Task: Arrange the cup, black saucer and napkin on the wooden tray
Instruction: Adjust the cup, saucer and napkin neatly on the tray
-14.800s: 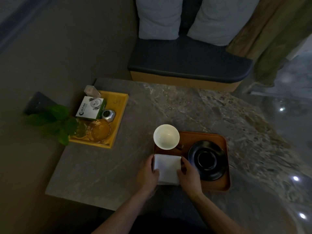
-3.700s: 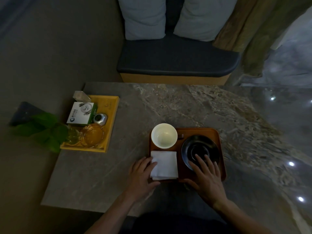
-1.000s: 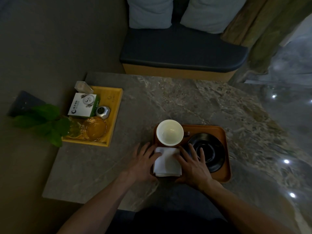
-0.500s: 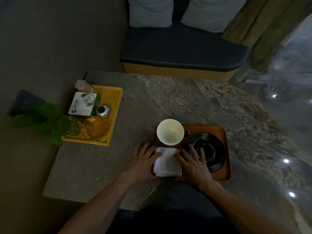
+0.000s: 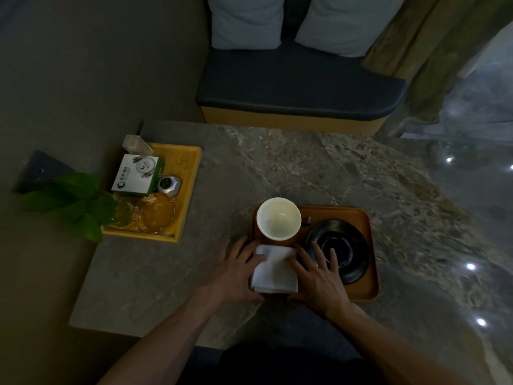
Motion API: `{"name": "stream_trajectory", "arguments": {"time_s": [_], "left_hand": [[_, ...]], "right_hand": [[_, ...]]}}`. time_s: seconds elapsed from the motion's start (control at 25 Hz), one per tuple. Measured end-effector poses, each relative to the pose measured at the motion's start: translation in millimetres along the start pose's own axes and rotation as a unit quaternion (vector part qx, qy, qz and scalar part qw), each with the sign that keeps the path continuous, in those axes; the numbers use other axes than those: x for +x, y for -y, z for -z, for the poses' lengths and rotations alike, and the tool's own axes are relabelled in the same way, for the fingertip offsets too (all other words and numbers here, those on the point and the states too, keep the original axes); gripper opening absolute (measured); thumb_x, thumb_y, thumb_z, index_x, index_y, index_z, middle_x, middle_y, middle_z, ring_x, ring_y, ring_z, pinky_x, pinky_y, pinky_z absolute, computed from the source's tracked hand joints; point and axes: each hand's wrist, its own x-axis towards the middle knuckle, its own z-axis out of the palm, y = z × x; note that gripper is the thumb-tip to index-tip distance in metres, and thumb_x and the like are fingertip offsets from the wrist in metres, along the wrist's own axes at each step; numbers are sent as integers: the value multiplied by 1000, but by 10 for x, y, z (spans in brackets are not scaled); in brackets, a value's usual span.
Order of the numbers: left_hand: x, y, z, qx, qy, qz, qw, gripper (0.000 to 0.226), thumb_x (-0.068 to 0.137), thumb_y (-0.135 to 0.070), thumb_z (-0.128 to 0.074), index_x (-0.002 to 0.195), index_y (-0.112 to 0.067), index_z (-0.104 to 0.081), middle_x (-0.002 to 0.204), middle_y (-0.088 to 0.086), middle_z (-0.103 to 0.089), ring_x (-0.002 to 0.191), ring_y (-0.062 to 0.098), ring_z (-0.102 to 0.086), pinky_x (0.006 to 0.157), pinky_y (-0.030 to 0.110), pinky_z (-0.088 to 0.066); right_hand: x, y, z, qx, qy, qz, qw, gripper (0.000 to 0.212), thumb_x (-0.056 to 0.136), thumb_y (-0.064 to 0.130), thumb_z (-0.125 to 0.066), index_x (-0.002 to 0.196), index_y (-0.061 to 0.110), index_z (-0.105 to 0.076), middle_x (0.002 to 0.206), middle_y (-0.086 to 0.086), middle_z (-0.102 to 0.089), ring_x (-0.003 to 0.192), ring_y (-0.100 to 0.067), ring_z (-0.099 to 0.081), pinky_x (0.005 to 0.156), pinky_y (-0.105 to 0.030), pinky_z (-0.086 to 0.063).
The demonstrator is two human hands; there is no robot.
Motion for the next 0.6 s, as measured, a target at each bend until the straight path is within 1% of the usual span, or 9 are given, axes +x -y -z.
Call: {"name": "stream_trajectory", "arguments": {"time_s": [0.12, 0.2, 0.32, 0.48, 0.6], "left_hand": [[24, -49, 8, 4, 12, 7, 1000, 91, 69, -78, -54, 145, -34, -28, 159, 5, -20, 146, 29, -4, 118, 57, 1], [42, -64, 18, -3, 14, 14, 1000, 87, 72, -77, -53, 144, -35, -28, 159, 5, -21, 146, 28, -3, 118, 55, 2], [46, -45, 43, 5, 5, 4, 1000, 85, 72, -75, -57, 142, -33, -35, 156, 6, -27, 146, 30, -10, 118, 57, -2], [35, -34, 48, 3, -6, 0, 1000, 86, 70, -74, -61, 141, -30, -40, 154, 6, -32, 144, 31, -17, 116, 60, -6], [16, -29, 48, 0, -4, 7, 1000, 86, 70, -73, -62, 141, -30, -41, 154, 6, -31, 144, 31, -17, 117, 59, -5]], "right_hand": [[3, 10, -1, -8, 0, -2, 1000, 88, 77, 70, -55, 147, 36, -14, 163, -4, -6, 145, -40, 15, 107, -65, 20], [17, 14, 9, -12, 3, -1, 1000, 90, 77, 69, -55, 148, 37, -12, 163, -4, -6, 145, -40, 16, 106, -64, 22], [18, -2, -10, -9, 8, -1, 1000, 89, 78, 70, -54, 148, 39, -8, 164, -2, -2, 144, -38, 22, 105, -64, 23], [5, -8, -24, 3, 17, -2, 1000, 87, 80, 69, -53, 149, 39, -9, 164, 1, 4, 137, -34, 32, 105, -66, 22], [1, -4, -11, -2, 38, 2, 999, 89, 83, 67, -51, 150, 39, -1, 162, 1, 14, 137, -36, 35, 103, -67, 23]]}}
